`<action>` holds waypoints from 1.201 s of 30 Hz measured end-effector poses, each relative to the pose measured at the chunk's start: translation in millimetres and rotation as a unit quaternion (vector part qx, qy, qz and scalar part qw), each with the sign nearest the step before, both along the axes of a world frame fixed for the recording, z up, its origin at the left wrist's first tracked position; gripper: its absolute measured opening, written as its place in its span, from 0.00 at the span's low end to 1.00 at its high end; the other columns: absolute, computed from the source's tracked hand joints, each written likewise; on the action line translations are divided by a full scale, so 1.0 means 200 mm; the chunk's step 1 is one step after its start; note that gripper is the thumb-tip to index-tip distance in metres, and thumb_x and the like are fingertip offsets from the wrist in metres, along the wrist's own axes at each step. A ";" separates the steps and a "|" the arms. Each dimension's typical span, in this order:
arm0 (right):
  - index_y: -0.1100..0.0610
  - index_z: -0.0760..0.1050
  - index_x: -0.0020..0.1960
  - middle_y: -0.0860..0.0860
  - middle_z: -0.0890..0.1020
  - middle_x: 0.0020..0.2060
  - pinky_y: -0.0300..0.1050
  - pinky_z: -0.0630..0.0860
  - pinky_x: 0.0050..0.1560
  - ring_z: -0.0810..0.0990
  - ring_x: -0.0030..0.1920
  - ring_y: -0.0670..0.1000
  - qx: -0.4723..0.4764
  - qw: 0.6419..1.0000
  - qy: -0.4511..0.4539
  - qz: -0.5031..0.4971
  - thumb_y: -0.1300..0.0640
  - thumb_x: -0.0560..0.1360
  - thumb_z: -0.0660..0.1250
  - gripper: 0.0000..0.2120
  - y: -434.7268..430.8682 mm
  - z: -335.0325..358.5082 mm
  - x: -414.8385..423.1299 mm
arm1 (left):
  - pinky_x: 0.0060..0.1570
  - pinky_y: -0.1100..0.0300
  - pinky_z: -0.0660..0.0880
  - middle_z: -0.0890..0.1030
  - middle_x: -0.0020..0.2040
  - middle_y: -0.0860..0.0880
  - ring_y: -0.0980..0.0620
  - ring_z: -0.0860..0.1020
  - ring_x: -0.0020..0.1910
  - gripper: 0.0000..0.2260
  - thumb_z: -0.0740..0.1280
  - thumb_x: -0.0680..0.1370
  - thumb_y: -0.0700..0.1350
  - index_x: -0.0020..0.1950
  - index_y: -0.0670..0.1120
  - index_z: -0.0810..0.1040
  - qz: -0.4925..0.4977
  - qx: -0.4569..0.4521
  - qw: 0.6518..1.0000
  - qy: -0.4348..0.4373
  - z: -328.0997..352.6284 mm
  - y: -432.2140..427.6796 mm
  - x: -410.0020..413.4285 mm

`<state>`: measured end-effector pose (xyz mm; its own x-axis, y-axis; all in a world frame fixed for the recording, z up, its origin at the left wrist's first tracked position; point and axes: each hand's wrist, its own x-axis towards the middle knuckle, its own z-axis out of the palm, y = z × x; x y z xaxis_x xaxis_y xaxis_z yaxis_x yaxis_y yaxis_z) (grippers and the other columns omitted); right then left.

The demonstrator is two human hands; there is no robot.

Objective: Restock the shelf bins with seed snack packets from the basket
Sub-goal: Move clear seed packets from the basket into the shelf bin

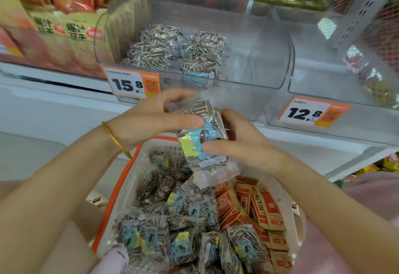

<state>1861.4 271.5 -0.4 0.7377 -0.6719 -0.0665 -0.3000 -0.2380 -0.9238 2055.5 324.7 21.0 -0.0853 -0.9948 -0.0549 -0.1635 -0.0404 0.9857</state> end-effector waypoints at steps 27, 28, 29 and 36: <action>0.50 0.68 0.68 0.45 0.72 0.63 0.47 0.66 0.67 0.70 0.64 0.47 -0.149 0.913 0.358 0.128 0.49 0.67 0.73 0.31 -0.72 0.58 0.32 | 0.41 0.55 0.63 0.77 0.51 0.41 0.40 0.76 0.45 0.21 0.53 0.70 0.44 0.59 0.39 0.73 0.238 -0.297 0.786 -0.487 -0.02 -0.24 0.19; 0.49 0.68 0.68 0.44 0.73 0.63 0.47 0.66 0.67 0.71 0.63 0.47 -0.149 0.916 0.352 0.126 0.46 0.65 0.74 0.34 -0.72 0.58 0.31 | 0.41 0.55 0.62 0.77 0.51 0.41 0.40 0.76 0.45 0.21 0.53 0.70 0.44 0.59 0.39 0.74 0.239 -0.296 0.784 -0.490 -0.02 -0.24 0.19; 0.49 0.68 0.68 0.44 0.72 0.64 0.47 0.66 0.67 0.71 0.63 0.46 -0.155 0.914 0.352 0.125 0.44 0.63 0.74 0.36 -0.73 0.57 0.31 | 0.41 0.55 0.61 0.77 0.50 0.41 0.40 0.76 0.44 0.21 0.53 0.70 0.44 0.59 0.39 0.74 0.240 -0.295 0.783 -0.492 -0.01 -0.24 0.19; 0.49 0.70 0.65 0.51 0.67 0.50 0.47 0.70 0.60 0.67 0.58 0.53 -0.340 0.852 0.375 0.138 0.40 0.61 0.76 0.36 -0.67 0.38 0.44 | 0.44 0.54 0.64 0.77 0.51 0.43 0.41 0.76 0.47 0.21 0.52 0.70 0.45 0.59 0.40 0.73 0.242 -0.279 0.789 -0.490 -0.01 -0.23 0.17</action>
<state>1949.7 138.1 75.7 0.7957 -0.5503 -0.2531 -0.5900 -0.7986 -0.1186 2089.4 278.3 18.2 0.1230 -0.7905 0.6000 -0.9575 0.0644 0.2812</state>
